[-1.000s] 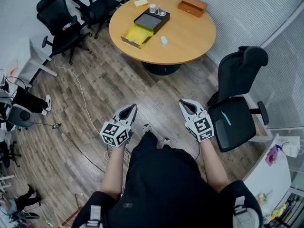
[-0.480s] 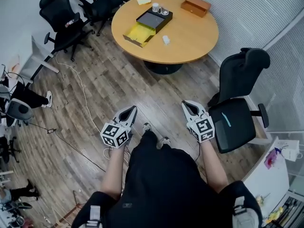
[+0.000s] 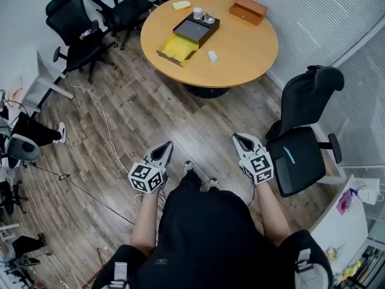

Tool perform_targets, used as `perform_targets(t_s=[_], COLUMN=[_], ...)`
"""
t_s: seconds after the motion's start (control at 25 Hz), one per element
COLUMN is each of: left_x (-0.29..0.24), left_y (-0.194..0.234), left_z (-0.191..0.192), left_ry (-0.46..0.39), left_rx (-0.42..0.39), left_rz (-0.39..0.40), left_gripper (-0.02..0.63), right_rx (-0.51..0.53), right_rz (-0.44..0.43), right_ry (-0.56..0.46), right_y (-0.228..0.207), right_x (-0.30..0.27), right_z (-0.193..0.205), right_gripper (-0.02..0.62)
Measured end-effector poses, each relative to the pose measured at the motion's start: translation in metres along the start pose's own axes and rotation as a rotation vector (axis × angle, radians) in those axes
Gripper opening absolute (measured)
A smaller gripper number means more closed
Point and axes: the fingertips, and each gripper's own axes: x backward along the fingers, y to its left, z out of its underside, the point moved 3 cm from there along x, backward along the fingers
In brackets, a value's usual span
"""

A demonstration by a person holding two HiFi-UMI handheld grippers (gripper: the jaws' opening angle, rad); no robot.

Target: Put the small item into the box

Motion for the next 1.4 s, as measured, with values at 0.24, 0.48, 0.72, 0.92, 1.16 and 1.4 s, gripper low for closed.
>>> perform_targets(t_s=[0.24, 0.48, 0.72, 0.92, 1.16, 1.4], left_x=[-0.010, -0.019, -0.020, -0.020, -0.021, -0.023], left_y=[0.038, 0.073, 0.107, 0.124, 0.137, 0.154], left_z=[-0.013, -0.018, -0.029, -0.039, -0.040, -0.040], left_ry=[-0.001, 0.013, 0.025, 0.022, 0.027, 0.029], left_rx=[-0.002, 0.011, 0.005, 0.000, 0.015, 0.036], left_rz=[0.018, 0.051, 0.079, 0.082, 0.069, 0.026], left_gripper=[0.006, 0.006, 0.006, 0.006, 0.006, 0.006], right_rx=[-0.002, 0.016, 0.003, -0.015, -0.014, -0.010], right_rz=[-0.015, 0.000, 0.057, 0.073, 0.058, 0.024], right_ry=[-0.001, 0.006, 0.003, 0.016, 0.030, 0.036], right_y=[0.003, 0.004, 0.000, 0.001, -0.001, -0.013], right_x=[-0.035, -0.072, -0.098, -0.109, -0.129, -0.157], right_z=[-0.015, -0.032, -0.042, -0.042, -0.044, -0.047], right_gripper=[0.005, 0.005, 0.005, 0.005, 0.005, 0.005])
